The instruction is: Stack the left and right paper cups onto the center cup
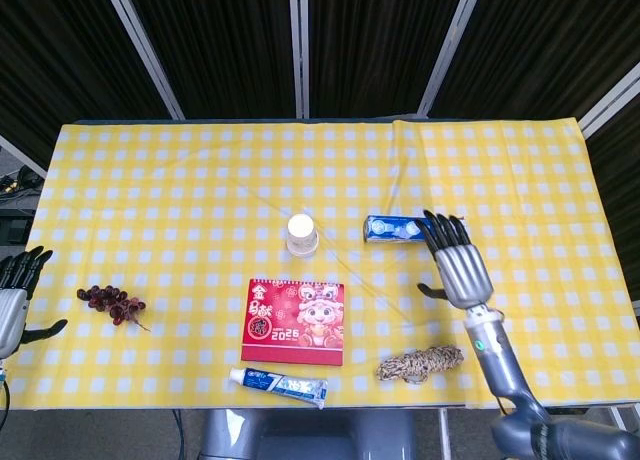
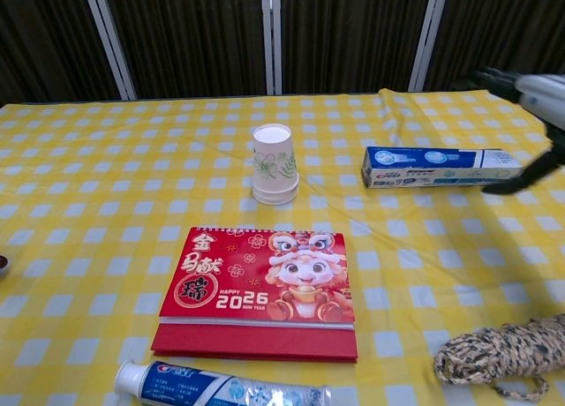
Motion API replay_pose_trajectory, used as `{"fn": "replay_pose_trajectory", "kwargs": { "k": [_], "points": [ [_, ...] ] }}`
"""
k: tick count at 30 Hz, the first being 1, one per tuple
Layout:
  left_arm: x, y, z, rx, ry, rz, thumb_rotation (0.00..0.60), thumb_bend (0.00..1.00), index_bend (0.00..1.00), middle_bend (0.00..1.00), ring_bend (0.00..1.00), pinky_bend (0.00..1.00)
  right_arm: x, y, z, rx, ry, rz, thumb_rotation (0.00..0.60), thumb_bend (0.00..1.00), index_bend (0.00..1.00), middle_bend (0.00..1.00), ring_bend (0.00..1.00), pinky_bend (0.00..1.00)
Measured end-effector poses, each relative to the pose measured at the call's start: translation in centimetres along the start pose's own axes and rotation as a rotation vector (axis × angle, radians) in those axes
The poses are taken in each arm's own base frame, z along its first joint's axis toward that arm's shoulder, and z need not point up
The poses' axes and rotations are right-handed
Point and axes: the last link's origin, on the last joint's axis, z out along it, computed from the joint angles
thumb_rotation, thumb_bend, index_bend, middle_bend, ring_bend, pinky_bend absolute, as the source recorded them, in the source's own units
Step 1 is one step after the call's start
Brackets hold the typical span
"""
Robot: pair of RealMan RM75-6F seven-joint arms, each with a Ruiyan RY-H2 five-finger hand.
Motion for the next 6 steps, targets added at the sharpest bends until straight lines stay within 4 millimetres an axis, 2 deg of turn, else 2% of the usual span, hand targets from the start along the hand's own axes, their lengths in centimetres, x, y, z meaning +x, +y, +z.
{"fn": "replay_pose_trajectory", "kwargs": {
  "k": [2, 6],
  "points": [
    [0.0, 0.3, -0.3, 0.002, 0.002, 0.022, 0.6, 0.09, 0.0, 0.0, 0.0, 0.0, -0.3, 2.4, -3.1, -0.045, -0.02, -0.019, 0.6, 0.0, 0.0, 0.0, 0.0, 0.0],
    [-0.2, 0.7, -1.3, 0.012, -0.004, 0.038, 0.6, 0.09, 0.0, 0.0, 0.0, 0.0, -0.4, 5.7, -6.9, -0.119, -0.04, -0.016, 0.6, 0.0, 0.0, 0.0, 0.0, 0.0]
  ]
}}
